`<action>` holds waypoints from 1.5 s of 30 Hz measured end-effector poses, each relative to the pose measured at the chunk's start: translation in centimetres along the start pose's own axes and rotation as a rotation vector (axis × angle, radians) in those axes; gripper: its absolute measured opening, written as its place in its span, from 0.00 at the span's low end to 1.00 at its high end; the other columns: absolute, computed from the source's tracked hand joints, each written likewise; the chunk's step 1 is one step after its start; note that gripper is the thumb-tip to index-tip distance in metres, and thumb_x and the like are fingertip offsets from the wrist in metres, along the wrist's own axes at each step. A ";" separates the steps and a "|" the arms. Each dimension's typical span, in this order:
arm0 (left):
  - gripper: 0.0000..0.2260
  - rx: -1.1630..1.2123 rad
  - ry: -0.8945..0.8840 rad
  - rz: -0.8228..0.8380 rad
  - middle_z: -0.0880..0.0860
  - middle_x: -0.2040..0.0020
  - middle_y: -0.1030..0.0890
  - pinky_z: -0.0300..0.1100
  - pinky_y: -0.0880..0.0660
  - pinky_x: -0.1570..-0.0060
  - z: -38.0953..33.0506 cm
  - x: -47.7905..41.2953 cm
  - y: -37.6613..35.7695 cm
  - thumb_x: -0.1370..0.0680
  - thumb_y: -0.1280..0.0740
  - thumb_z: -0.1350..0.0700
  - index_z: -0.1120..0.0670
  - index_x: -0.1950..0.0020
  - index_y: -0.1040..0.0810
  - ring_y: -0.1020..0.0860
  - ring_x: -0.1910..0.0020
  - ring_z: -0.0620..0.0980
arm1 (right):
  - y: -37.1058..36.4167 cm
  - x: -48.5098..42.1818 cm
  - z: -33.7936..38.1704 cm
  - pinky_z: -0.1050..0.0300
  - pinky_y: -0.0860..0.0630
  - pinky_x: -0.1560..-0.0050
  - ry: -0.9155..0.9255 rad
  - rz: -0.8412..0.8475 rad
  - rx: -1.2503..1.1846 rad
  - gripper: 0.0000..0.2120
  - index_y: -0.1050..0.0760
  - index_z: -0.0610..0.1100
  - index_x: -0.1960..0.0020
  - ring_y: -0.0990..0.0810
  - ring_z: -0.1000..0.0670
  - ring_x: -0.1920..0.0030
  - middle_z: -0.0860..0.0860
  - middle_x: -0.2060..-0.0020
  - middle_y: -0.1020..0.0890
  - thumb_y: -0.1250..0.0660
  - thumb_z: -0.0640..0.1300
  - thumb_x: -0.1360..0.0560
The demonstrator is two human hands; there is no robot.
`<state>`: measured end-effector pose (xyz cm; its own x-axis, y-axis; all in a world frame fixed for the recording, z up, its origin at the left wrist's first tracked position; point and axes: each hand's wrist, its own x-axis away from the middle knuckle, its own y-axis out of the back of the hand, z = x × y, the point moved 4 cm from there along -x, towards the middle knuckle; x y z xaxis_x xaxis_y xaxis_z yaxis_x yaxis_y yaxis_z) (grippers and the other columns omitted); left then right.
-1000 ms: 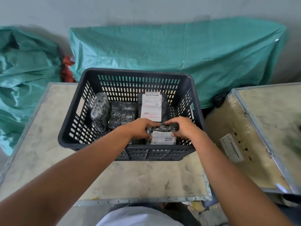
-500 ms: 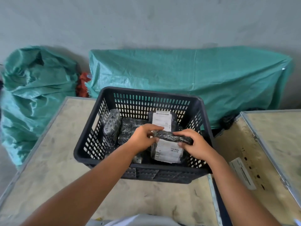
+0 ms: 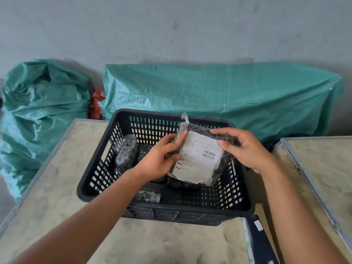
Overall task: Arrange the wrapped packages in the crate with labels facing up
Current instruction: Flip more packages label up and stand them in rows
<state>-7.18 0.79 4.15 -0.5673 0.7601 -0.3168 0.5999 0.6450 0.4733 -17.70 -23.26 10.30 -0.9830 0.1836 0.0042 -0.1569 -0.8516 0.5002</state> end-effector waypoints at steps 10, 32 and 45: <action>0.27 0.292 0.423 -0.093 0.41 0.25 0.29 0.38 0.18 0.56 4.4 -2.7 -0.6 0.17 0.37 0.63 0.30 0.31 0.27 0.18 0.57 0.43 | -5.3 -0.6 -6.3 0.56 0.36 0.26 -0.052 -0.071 -0.003 0.42 0.35 0.65 0.22 0.34 0.59 0.25 0.60 0.25 0.31 0.22 0.59 0.33; 0.38 -0.152 0.581 0.255 0.44 0.21 0.71 0.35 0.37 0.38 11.2 -3.1 -6.9 0.17 0.34 0.53 0.47 0.17 0.58 0.46 0.20 0.52 | -11.0 -4.6 -14.9 0.42 0.41 0.22 -0.332 0.060 0.048 0.56 0.53 0.61 0.17 0.44 0.48 0.19 0.52 0.17 0.46 0.19 0.56 0.31; 0.34 -0.119 0.621 0.163 0.47 0.17 0.61 0.53 0.40 0.25 11.6 -1.7 -7.4 0.17 0.36 0.51 0.41 0.17 0.53 0.47 0.19 0.55 | -11.7 -3.2 -14.5 0.51 0.34 0.27 -0.360 -0.028 -0.014 0.51 0.49 0.57 0.16 0.35 0.49 0.23 0.53 0.20 0.36 0.20 0.52 0.28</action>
<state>-4.10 -4.40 -8.31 -0.7164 0.6375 0.2836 0.6592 0.4854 0.5743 -14.11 -20.97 -8.14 -0.8822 0.3661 0.2963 -0.1874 -0.8500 0.4923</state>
